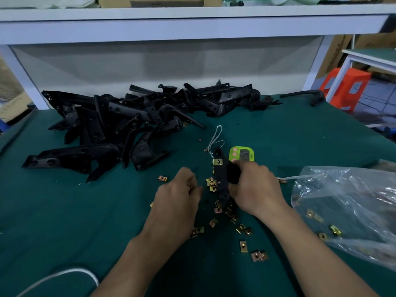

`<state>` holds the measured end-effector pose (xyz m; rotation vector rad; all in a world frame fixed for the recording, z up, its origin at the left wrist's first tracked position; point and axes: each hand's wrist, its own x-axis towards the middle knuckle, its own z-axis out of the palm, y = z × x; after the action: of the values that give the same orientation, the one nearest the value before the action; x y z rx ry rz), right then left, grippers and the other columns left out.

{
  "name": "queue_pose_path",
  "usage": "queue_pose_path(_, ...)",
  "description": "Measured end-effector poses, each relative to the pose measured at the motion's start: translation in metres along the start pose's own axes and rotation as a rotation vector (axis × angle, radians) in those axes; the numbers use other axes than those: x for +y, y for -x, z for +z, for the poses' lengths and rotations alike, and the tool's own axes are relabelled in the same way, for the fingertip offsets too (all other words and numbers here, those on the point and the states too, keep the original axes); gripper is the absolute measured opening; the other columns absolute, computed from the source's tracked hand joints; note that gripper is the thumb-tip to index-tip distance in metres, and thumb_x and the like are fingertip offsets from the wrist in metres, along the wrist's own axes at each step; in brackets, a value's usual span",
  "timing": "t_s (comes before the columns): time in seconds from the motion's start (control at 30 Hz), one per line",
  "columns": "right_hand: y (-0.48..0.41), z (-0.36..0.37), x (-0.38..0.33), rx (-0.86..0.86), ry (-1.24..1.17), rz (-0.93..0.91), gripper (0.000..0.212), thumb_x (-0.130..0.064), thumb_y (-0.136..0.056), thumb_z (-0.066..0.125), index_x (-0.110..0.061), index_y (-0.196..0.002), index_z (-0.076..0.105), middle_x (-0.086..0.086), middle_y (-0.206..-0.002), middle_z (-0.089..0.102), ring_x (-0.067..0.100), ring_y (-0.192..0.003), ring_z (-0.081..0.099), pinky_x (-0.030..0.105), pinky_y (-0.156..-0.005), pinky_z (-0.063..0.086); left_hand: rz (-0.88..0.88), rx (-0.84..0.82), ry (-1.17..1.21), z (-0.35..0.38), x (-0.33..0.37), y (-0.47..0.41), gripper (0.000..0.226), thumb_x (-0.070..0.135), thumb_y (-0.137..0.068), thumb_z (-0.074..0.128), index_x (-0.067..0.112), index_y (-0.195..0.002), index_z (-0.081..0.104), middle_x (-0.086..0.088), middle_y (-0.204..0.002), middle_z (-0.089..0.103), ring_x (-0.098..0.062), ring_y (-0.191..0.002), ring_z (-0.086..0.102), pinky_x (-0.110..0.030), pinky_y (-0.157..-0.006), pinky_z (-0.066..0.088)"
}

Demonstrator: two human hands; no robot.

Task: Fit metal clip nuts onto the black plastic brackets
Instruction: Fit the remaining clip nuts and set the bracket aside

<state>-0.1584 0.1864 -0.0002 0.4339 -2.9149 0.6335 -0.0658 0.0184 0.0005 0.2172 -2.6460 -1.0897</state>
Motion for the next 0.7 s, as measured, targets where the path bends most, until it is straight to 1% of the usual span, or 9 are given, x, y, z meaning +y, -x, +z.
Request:
queue_pose_path(0.1,0.0005,-0.0004,0.0003,0.003,-0.009,-0.005,0.041,-0.029,-0.079,0.073,-0.028,-0.119,0.064,0.009,-0.098,0.072,0.039,-0.091,0.066,0.033,-0.066,0.042,-0.013,0.021,-0.025,0.0001,-0.0002,-0.0005,0.013,0.024,-0.099,0.055,0.034,-0.094,0.048,0.003,-0.061,0.066,-0.017,-0.06,0.062,-0.043,-0.062,0.052)
queue_pose_path(0.33,0.0012,-0.0007,-0.0004,0.007,-0.018,-0.006,0.034,-0.029,-0.079,0.073,-0.029,-0.112,0.064,0.008,-0.095,0.072,0.038,-0.088,0.066,0.031,-0.064,0.04,-0.014,0.054,-0.041,0.0024,-0.0021,-0.0006,0.021,0.024,-0.095,0.064,0.034,-0.085,0.049,0.009,-0.058,0.063,-0.012,-0.055,0.059,-0.039,-0.06,0.052)
queue_pose_path(0.43,0.0016,-0.0009,-0.001,0.016,-0.03,-0.015,0.035,-0.028,-0.078,0.073,-0.027,-0.113,0.065,0.009,-0.094,0.072,0.039,-0.088,0.066,0.032,-0.064,0.04,0.008,0.049,-0.012,0.0021,-0.0019,-0.0015,0.026,0.022,-0.091,0.068,0.036,-0.08,0.049,0.016,-0.059,0.064,-0.009,-0.055,0.058,-0.021,-0.058,0.048)
queue_pose_path(0.53,0.0022,-0.0017,-0.0017,0.032,-0.025,-0.023,0.036,-0.028,-0.078,0.074,-0.026,-0.113,0.065,0.009,-0.095,0.072,0.039,-0.089,0.066,0.033,-0.065,0.043,0.034,0.089,0.01,0.0026,0.0002,0.0006,0.027,0.018,-0.084,0.074,0.038,-0.074,0.057,0.022,-0.056,0.063,-0.004,-0.053,0.057,0.002,-0.07,0.038)
queue_pose_path(0.57,0.0026,-0.0025,-0.0021,0.037,-0.028,-0.023,0.036,-0.028,-0.078,0.074,-0.025,-0.114,0.065,0.01,-0.095,0.072,0.039,-0.088,0.066,0.034,-0.066,0.044,0.048,0.122,-0.005,0.0021,0.0016,0.0016,0.024,0.018,-0.082,0.076,0.037,-0.075,0.062,0.025,-0.058,0.064,-0.001,-0.055,0.059,0.003,-0.069,0.038)
queue_pose_path(0.6,0.0025,-0.0026,-0.0016,0.036,-0.031,-0.032,0.037,-0.028,-0.079,0.074,-0.025,-0.114,0.065,0.01,-0.095,0.072,0.04,-0.088,0.066,0.035,-0.066,0.045,0.065,0.149,-0.021,0.0019,0.0022,0.0025,0.022,0.021,-0.08,0.078,0.039,-0.084,0.066,0.028,-0.064,0.066,0.0,-0.06,0.062,-0.002,-0.069,0.043)
queue_pose_path(0.63,0.0033,-0.0031,-0.0019,0.029,-0.037,-0.037,0.036,-0.028,-0.079,0.073,-0.026,-0.115,0.065,0.01,-0.094,0.071,0.039,-0.088,0.066,0.035,-0.067,0.046,0.071,0.169,-0.051,0.0008,0.0034,0.0031,0.028,0.026,-0.08,0.078,0.046,-0.095,0.066,0.028,-0.07,0.068,-0.001,-0.064,0.065,-0.016,-0.072,0.052)
queue_pose_path(0.67,0.0034,-0.0037,-0.0025,0.021,-0.044,-0.035,0.035,-0.029,-0.08,0.073,-0.027,-0.113,0.065,0.009,-0.093,0.071,0.039,-0.087,0.065,0.035,-0.066,0.047,0.076,0.172,-0.083,0.0,0.0031,0.0037,0.033,0.033,-0.081,0.077,0.053,-0.102,0.062,0.025,-0.073,0.071,-0.005,-0.067,0.067,-0.027,-0.072,0.055)
queue_pose_path(0.7,0.0037,-0.0052,-0.0033,0.011,-0.054,-0.034,0.032,-0.03,-0.08,0.073,-0.028,-0.11,0.065,0.007,-0.09,0.07,0.038,-0.084,0.064,0.034,-0.065,0.046,0.073,0.169,-0.111,-0.0014,0.0034,0.0033,0.033,0.037,-0.081,0.077,0.056,-0.104,0.063,0.022,-0.076,0.073,-0.008,-0.069,0.068,-0.03,-0.071,0.056)
